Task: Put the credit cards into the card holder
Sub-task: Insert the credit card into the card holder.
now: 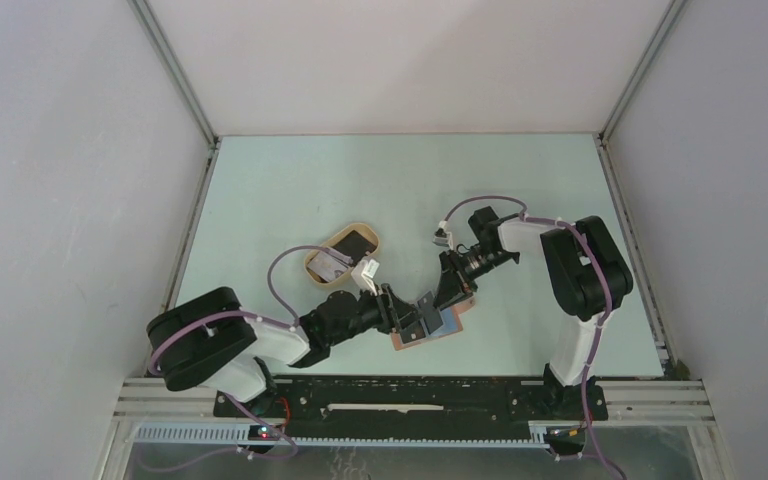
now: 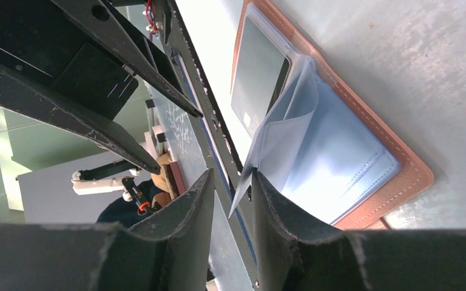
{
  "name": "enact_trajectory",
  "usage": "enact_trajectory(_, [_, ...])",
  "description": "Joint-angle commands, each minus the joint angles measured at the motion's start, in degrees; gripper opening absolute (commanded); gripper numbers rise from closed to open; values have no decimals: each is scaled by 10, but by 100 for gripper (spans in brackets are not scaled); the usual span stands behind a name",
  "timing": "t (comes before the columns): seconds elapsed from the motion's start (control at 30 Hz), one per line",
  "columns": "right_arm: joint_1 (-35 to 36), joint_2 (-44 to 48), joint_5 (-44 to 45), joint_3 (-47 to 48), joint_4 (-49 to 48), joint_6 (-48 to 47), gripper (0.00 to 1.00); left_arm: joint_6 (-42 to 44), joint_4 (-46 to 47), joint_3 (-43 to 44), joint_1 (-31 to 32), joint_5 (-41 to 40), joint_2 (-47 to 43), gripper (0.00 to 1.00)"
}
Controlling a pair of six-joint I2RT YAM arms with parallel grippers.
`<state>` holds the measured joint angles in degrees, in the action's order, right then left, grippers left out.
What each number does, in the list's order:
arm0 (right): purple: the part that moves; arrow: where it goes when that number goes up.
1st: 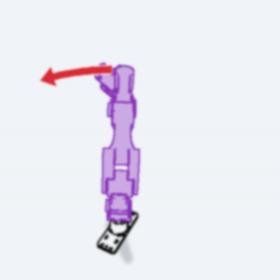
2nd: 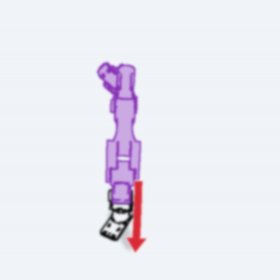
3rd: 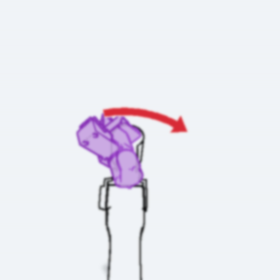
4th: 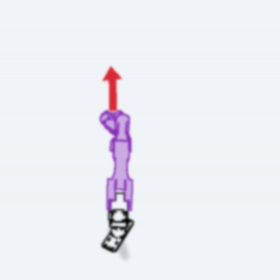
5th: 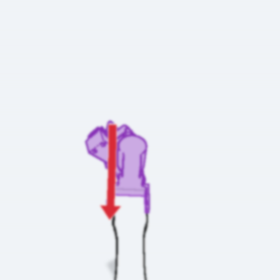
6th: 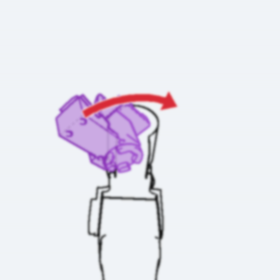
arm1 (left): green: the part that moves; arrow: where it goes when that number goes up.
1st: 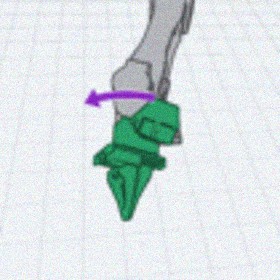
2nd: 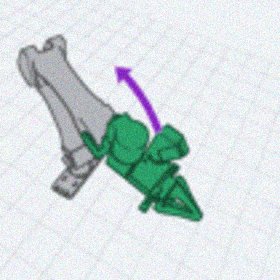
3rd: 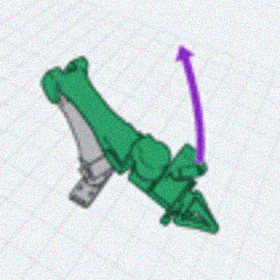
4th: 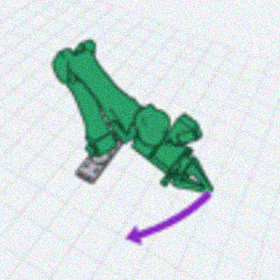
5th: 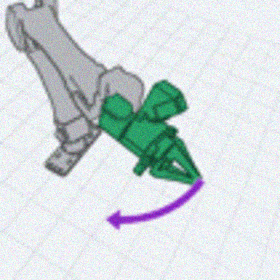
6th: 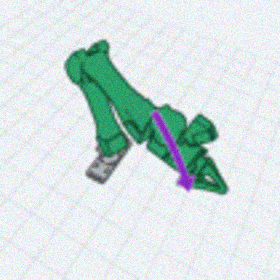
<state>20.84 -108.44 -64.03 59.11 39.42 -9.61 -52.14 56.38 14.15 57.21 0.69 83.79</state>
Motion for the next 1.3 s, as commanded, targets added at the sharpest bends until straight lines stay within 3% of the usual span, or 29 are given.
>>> enact_trajectory(0.0, [7, -6, -27, 18, -4, 15, 38, -2, 2, -8, 3, 2, -14, 52])
enact_trajectory(0.3, [26, -24, -40, 23, -10, 27, 41, -2, -9, 0, 16, -5, -6, 60])
enact_trajectory(0.57, [34, -36, -33, 23, -27, 48, 43, 5, -49, 9, 23, -31, -12, 61])
enact_trajectory(1.03, [73, -56, -30, 45, -15, 44, 59, 9, -53, -8, 26, -45, -27, 62])
enact_trajectory(1.27, [76, -59, -32, 47, -14, 43, 61, 0, -55, -21, 26, -57, -36, 62])
